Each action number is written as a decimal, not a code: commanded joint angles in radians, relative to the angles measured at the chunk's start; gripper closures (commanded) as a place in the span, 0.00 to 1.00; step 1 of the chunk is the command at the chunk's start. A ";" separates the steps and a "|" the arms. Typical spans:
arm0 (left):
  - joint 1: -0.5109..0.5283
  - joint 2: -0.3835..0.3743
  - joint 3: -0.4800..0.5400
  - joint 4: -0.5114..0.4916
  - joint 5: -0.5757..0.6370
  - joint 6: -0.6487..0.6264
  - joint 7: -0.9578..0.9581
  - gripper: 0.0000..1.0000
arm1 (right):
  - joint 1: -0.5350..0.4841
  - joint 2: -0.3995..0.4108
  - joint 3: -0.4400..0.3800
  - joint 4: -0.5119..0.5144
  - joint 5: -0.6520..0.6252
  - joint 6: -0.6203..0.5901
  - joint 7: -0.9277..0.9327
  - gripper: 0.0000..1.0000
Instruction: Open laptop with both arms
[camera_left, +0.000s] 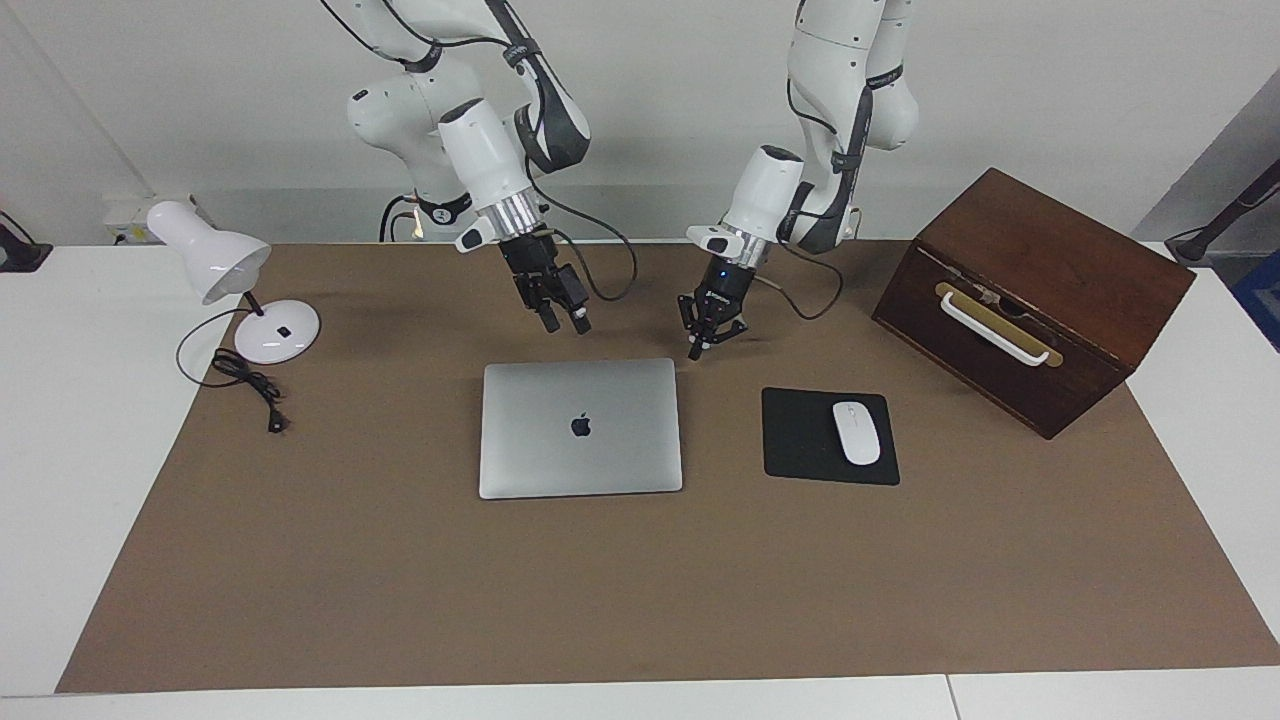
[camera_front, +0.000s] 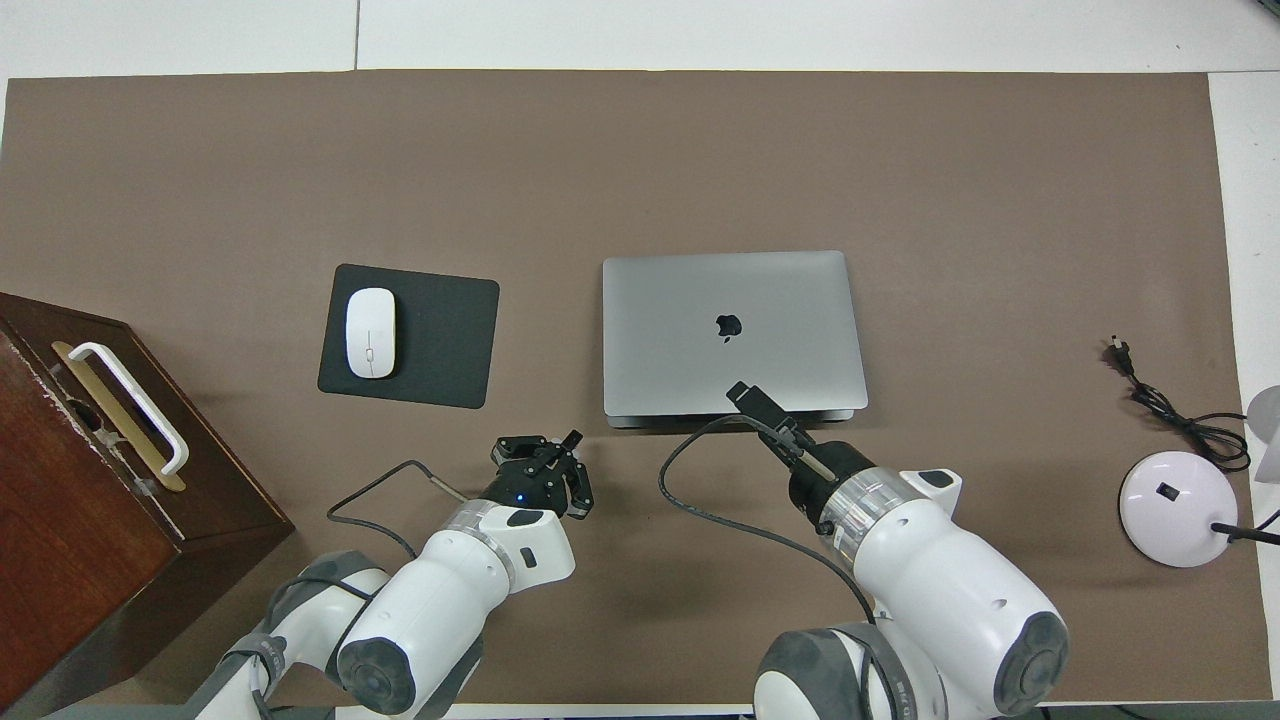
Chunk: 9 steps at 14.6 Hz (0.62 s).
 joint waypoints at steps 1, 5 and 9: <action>-0.035 0.024 0.015 0.017 -0.043 0.023 -0.007 1.00 | 0.032 0.043 0.002 -0.002 0.049 0.073 0.009 0.00; -0.038 0.061 0.013 0.049 -0.056 0.025 -0.007 1.00 | 0.064 0.072 0.002 0.004 0.095 0.098 0.009 0.00; -0.072 0.085 0.013 0.083 -0.099 0.023 -0.007 1.00 | 0.072 0.081 0.002 0.008 0.106 0.099 0.011 0.00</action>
